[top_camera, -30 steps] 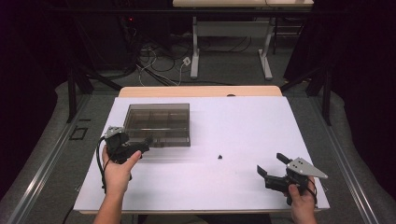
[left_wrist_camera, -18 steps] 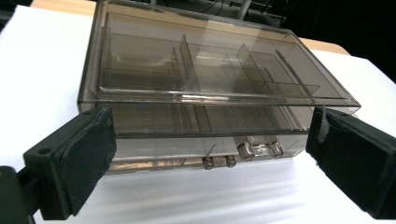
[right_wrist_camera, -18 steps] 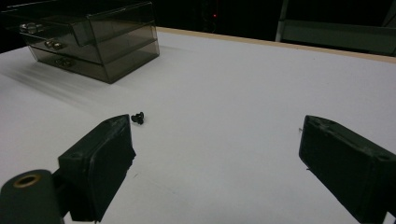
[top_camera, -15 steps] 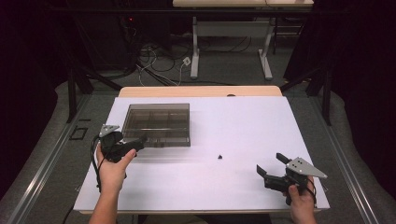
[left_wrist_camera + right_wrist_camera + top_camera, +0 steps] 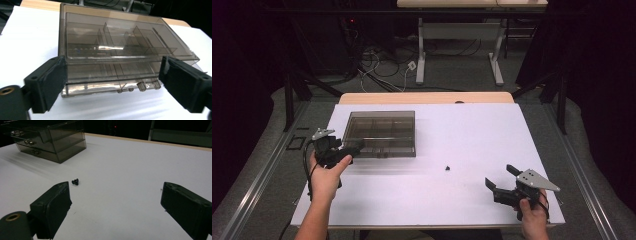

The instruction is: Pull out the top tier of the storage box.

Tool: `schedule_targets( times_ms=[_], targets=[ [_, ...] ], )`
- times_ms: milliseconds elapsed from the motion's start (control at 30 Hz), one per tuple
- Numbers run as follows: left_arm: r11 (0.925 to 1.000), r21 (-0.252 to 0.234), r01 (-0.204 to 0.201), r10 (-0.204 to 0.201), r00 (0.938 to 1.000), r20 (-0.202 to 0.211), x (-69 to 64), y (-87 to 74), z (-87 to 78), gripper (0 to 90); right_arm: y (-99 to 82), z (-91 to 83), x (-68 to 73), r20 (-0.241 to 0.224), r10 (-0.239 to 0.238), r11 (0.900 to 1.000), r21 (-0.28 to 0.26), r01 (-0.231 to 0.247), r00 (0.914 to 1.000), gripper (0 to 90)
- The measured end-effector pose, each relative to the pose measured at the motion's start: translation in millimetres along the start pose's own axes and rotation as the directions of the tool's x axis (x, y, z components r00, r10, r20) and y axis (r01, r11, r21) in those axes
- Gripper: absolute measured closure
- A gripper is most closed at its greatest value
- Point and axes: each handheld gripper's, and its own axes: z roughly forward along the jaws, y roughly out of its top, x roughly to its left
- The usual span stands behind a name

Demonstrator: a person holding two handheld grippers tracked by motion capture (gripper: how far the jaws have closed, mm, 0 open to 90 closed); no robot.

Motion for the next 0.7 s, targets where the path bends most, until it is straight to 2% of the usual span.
schedule_targets(
  times_ms=[133, 400, 600, 700],
  targets=[
    [0.9996, 0.027, -0.005, 0.004, 0.9999, 0.011, 1.5, 7.5, 0.6, 13.1, -0.1, -0.6, -1.0, 0.005, 0.004, 1.0, 0.007, -0.004, 1.0, 8.7],
    [0.9954, 0.056, -0.078, 0.079, 0.9965, -0.027, -1.3, 23.2, -2.6, 18.3, -0.5, -1.0, -0.4, 0.007, 0.008, 0.9998, 0.017, -0.008, 0.9999, 8.7],
    [0.9901, 0.086, -0.111, 0.116, 0.9914, -0.06, -0.9, 29.5, -5.5, 26.9, -1.0, -0.4, -1.3, 0.002, 0.009, 0.9999, 0.008, -0.009, 1.0, 8.8],
    [0.9889, 0.096, -0.114, 0.12, 0.9911, -0.059, 1.0, 31.0, -5.8, 29.8, -1.0, -0.3, -1.1, 0.0, 0.009, 0.9999, 0.012, -0.009, 1.0, 8.7]
  ],
)
